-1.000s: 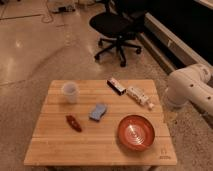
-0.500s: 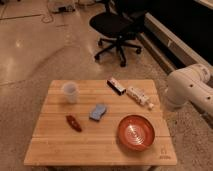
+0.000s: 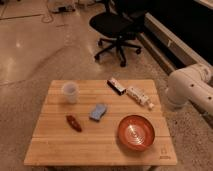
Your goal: Place the white sponge in the ceramic bowl
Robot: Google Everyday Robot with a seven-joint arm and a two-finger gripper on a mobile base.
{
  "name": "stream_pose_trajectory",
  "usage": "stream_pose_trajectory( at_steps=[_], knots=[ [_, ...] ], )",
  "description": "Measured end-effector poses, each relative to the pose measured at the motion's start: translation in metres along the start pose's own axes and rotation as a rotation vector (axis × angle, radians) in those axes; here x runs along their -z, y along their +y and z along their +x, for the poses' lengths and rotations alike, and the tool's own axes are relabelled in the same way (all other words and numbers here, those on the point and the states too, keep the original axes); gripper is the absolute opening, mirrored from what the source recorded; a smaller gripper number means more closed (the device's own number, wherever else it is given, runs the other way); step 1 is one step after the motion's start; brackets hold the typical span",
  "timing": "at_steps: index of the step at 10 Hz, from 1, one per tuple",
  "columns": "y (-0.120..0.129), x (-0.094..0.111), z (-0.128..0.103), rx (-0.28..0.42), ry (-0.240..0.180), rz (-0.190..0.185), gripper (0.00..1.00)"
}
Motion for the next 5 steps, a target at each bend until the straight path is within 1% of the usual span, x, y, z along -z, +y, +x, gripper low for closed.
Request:
stream_pose_trajectory(
  at_steps=[1,3,5],
  knots=[
    [0.0,-0.0007,-0.001,0.009,0.0,0.002,0.38],
    [-0.0011,-0.0007,-0.0026,0.001,0.001,0.003,0.38],
    [-0.001,0.0018,0.0056,0.001,0.001,0.003,0.38]
  ],
)
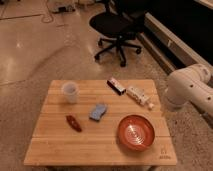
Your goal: Place the white sponge in the ceramic bowl
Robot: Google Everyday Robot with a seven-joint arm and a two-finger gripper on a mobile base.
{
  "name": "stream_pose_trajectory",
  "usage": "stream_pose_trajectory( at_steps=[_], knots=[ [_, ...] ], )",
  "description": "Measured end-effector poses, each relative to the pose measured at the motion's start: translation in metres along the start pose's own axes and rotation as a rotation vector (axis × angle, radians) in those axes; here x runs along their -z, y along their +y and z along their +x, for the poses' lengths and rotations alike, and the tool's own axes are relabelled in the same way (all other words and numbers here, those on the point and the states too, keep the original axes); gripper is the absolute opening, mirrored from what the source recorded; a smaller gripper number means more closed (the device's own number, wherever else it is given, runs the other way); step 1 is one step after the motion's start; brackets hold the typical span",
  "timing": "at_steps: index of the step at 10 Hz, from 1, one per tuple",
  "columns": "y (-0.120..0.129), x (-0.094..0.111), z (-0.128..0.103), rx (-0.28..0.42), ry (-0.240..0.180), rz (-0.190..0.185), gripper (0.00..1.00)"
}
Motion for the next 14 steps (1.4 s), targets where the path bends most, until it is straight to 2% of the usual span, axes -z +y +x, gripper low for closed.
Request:
stream_pose_trajectory(
  at_steps=[3,6,8,9,12,13,14],
  knots=[
    [-0.001,-0.001,-0.009,0.005,0.002,-0.003,0.38],
    [0.001,0.001,-0.006,0.009,0.003,-0.006,0.38],
    [-0.007,0.006,-0.026,0.011,0.0,-0.002,0.38],
    [-0.003,0.005,-0.031,0.015,0.003,-0.007,0.38],
    [-0.005,0.006,-0.015,0.012,0.004,0.0,0.38],
    [-0.006,0.006,-0.017,0.023,0.002,-0.002,0.38],
    [-0.006,0.006,-0.024,0.064,0.001,-0.003,0.38]
  ],
)
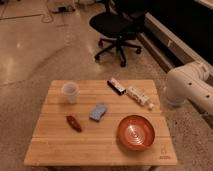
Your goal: Place the white sponge in the ceramic bowl
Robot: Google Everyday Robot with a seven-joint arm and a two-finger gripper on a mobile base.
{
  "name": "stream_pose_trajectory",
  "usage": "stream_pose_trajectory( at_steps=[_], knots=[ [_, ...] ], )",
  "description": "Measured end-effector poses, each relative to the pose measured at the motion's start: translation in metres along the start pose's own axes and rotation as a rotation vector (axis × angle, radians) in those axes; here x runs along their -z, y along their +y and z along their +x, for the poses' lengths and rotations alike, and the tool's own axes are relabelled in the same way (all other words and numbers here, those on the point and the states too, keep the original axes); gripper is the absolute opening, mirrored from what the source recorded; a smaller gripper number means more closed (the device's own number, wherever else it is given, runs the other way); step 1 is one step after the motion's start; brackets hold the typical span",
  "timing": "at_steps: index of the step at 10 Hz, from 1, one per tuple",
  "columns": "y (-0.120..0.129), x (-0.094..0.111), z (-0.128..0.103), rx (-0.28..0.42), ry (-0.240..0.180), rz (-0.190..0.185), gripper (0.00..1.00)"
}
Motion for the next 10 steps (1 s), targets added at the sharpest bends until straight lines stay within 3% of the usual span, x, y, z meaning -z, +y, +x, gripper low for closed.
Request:
stream_pose_trajectory(
  at_steps=[3,5,6,10],
  knots=[
    [-0.003,0.005,-0.009,-0.018,0.009,0.008,0.38],
    [0.0,0.002,0.004,0.037,0.009,0.004,0.38],
    [0.001,0.002,0.007,0.022,0.009,0.001,0.38],
    [-0.009,0.012,-0.028,0.017,0.007,0.006,0.38]
  ],
)
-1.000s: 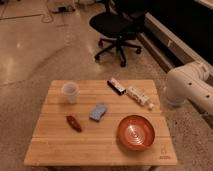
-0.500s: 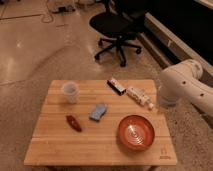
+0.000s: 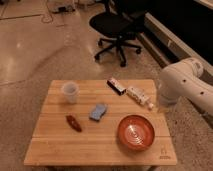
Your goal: Place the white sponge in the ceramic bowl
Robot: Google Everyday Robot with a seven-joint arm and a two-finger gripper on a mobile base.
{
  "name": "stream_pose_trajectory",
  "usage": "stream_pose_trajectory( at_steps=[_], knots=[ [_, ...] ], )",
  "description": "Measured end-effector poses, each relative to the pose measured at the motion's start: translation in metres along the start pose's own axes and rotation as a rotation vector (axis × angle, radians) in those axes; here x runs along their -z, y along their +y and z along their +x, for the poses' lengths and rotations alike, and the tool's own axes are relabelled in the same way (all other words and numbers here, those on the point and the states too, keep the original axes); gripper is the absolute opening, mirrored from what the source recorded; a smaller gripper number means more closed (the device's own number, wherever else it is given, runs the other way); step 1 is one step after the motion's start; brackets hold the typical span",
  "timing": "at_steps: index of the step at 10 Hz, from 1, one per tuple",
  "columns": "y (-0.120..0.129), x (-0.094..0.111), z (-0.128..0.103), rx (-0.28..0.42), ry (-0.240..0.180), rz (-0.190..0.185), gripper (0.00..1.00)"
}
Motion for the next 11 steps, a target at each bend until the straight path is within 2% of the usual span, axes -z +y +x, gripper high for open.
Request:
stream_pose_trajectory(
  at_steps=[2,4,6,8,10,11],
  knots=[
    [0.002,-0.002,0.007,0.019,0.005,0.001,0.38],
    [0.002,-0.002,0.025,0.008,0.004,0.005,0.38],
    [0.003,-0.001,0.014,0.008,0.004,0.0,0.38],
    [-0.006,0.001,-0.02,0.012,0.002,0.002,0.38],
    [-0.005,0.001,-0.024,0.011,0.004,0.001,0.38],
    [-0.006,0.002,-0.018,0.024,0.006,-0.005,0.38]
  ],
)
